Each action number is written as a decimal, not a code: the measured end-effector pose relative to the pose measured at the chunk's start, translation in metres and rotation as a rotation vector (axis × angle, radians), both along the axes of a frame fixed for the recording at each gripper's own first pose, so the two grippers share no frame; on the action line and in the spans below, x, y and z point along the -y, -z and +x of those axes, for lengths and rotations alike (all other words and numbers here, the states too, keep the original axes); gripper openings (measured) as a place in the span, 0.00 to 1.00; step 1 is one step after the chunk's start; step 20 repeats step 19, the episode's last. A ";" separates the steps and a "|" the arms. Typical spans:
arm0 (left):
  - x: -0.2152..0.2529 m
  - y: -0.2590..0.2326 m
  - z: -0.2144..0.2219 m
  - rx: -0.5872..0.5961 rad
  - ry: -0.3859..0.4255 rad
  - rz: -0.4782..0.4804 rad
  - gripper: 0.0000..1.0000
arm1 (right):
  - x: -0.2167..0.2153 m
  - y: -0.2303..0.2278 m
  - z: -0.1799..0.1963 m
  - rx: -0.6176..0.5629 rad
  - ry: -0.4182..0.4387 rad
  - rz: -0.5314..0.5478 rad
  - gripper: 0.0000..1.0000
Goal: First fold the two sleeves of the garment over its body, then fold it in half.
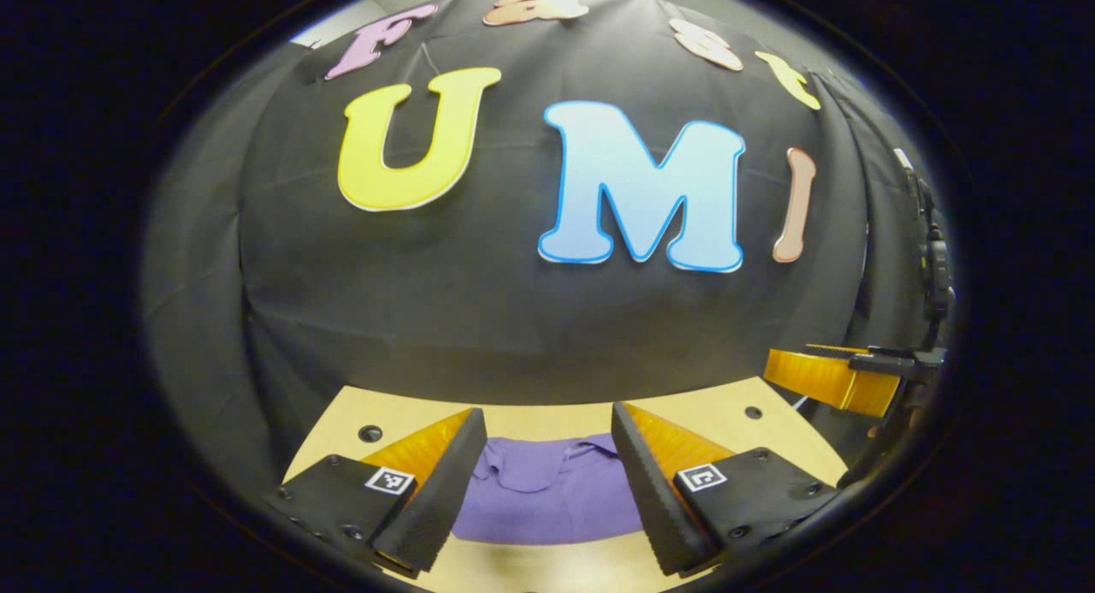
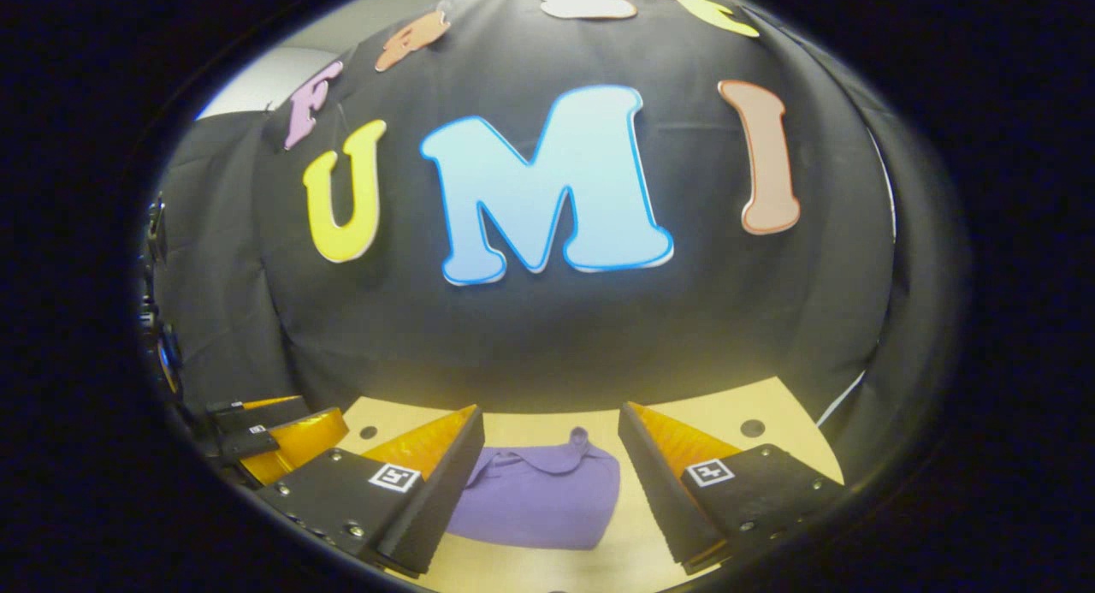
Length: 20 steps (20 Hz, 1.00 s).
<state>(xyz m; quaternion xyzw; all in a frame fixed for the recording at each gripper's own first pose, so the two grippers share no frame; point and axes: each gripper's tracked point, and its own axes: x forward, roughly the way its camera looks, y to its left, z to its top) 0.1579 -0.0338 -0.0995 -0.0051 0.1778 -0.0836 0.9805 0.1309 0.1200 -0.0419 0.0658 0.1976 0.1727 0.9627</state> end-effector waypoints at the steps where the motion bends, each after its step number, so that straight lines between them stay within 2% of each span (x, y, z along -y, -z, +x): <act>1: 0.001 -0.012 -0.011 0.021 -0.001 -0.004 0.96 | 0.000 -0.014 -0.009 0.027 -0.003 0.011 0.97; 6: 0.002 -0.067 -0.059 0.126 0.007 0.014 0.94 | 0.002 -0.056 -0.046 0.114 -0.015 0.044 0.96; 7: 0.003 -0.072 -0.064 0.141 0.007 0.017 0.94 | 0.003 -0.062 -0.050 0.131 -0.011 0.046 0.92; 8: 0.003 -0.077 -0.068 0.156 0.005 0.013 0.94 | 0.003 -0.065 -0.053 0.146 -0.007 0.049 0.97; 9: 0.004 -0.082 -0.073 0.165 0.001 0.007 0.94 | 0.002 -0.069 -0.056 0.156 -0.006 0.053 0.97; 12: 0.001 -0.085 -0.079 0.177 -0.008 -0.011 0.94 | 0.000 -0.072 -0.063 0.173 -0.007 0.062 0.97; 13: -0.001 -0.086 -0.079 0.178 -0.007 -0.015 0.94 | -0.001 -0.073 -0.063 0.177 -0.003 0.061 0.93; 15: -0.002 -0.085 -0.078 0.177 -0.010 -0.009 0.94 | 0.000 -0.072 -0.063 0.176 0.005 0.065 0.93; 16: -0.002 -0.085 -0.077 0.179 -0.010 -0.004 0.94 | -0.001 -0.072 -0.063 0.175 0.009 0.069 0.97; 17: -0.001 -0.086 -0.077 0.183 -0.007 0.001 0.94 | -0.001 -0.073 -0.062 0.177 0.015 0.075 0.93; 20: -0.004 -0.088 -0.079 0.192 -0.002 0.013 0.94 | 0.003 -0.075 -0.062 0.183 0.032 0.081 0.92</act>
